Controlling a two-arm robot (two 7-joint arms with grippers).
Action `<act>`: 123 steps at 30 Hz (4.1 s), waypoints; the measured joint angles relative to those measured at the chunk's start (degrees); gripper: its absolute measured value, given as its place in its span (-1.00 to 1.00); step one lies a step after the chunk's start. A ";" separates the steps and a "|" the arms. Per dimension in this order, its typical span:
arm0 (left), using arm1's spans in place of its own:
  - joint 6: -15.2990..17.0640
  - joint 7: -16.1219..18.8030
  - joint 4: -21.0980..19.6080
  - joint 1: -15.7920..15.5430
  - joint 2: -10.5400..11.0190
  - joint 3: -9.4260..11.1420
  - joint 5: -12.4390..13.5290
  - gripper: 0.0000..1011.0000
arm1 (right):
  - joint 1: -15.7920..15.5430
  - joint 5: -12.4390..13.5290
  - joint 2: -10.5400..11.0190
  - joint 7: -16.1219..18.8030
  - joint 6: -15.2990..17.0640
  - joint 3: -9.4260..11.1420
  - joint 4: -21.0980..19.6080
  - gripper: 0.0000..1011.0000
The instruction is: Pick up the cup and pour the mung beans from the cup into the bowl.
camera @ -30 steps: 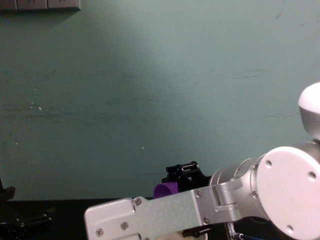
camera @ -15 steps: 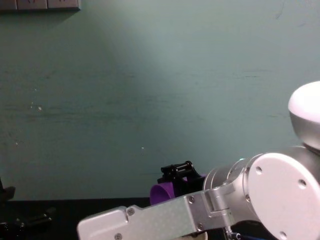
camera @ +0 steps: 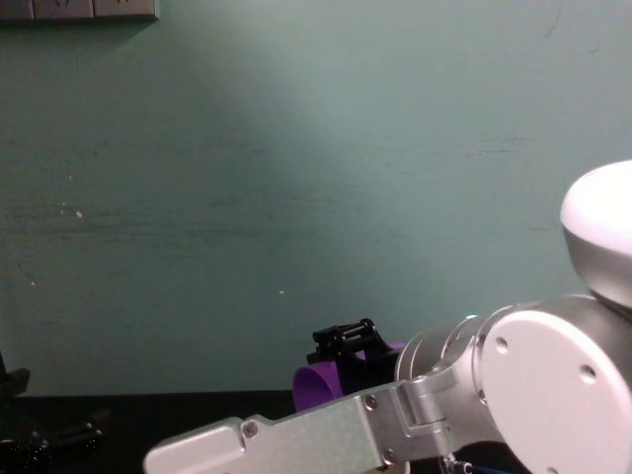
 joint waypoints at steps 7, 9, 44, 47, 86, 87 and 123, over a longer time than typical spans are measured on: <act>0.00 0.00 0.00 0.00 0.00 0.00 0.00 0.98 | -0.53 -1.18 -0.32 0.42 -0.27 0.48 -0.07 0.44; 0.00 0.00 0.00 0.00 0.00 0.00 0.00 0.98 | -0.70 -1.57 -0.38 0.59 -0.37 0.67 -0.12 0.44; 0.00 0.00 0.00 0.00 0.00 0.00 0.00 0.98 | -2.56 -9.32 -2.26 2.87 -2.58 2.27 0.35 0.44; 0.00 0.00 0.00 0.00 0.00 0.00 0.00 0.98 | -2.55 -10.84 -2.27 3.34 -2.66 1.84 0.31 0.44; 0.00 0.00 0.00 0.00 0.00 0.00 0.00 0.98 | -3.33 -21.94 -3.06 6.09 -4.14 0.36 -1.20 0.44; 0.00 0.00 0.00 0.00 0.00 0.00 0.00 0.98 | -3.68 -21.30 -3.14 5.73 -3.91 0.89 -1.44 0.44; 0.00 0.00 0.00 0.00 0.00 0.00 0.00 0.98 | -12.52 -2.88 -4.36 -4.00 1.91 18.00 -9.58 0.44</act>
